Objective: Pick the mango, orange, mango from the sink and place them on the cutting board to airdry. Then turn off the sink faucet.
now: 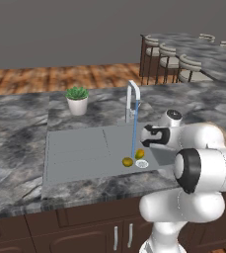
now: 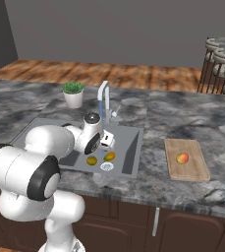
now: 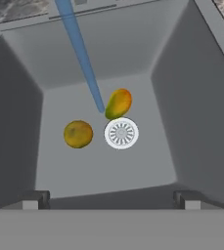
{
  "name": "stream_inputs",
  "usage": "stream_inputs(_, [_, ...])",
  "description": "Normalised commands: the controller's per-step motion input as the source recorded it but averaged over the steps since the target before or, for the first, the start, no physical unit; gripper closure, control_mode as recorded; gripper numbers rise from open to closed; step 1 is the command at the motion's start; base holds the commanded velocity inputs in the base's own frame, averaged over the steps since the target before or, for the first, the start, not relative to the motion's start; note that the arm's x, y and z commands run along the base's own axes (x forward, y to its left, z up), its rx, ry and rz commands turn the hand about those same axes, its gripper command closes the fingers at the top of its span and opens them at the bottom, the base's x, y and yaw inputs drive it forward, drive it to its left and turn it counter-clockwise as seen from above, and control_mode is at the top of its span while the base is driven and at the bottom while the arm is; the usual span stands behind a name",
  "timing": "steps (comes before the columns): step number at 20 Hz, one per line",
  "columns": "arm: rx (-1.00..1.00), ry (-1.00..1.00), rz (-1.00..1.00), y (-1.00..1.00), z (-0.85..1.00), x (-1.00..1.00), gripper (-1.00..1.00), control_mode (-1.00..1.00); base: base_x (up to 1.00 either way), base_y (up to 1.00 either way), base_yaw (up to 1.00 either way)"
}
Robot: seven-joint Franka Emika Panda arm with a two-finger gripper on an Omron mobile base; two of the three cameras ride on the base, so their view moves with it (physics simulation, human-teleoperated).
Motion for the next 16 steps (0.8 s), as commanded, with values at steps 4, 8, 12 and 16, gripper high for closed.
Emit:
stream_inputs(4, [0.00,0.00,-0.01,0.00,-0.17,0.31,-1.00,-1.00,0.00,0.00,0.00])
stream_inputs(8, [0.00,0.00,-0.03,0.00,-0.13,0.22,-1.00,-1.00,0.00,0.00,0.00])
stream_inputs(12, [0.00,0.00,-0.01,0.00,-0.21,0.21,-1.00,-1.00,0.00,0.00,0.00])
stream_inputs(16, [0.00,0.00,0.00,0.00,-0.27,0.25,-1.00,-1.00,0.00,0.00,0.00])
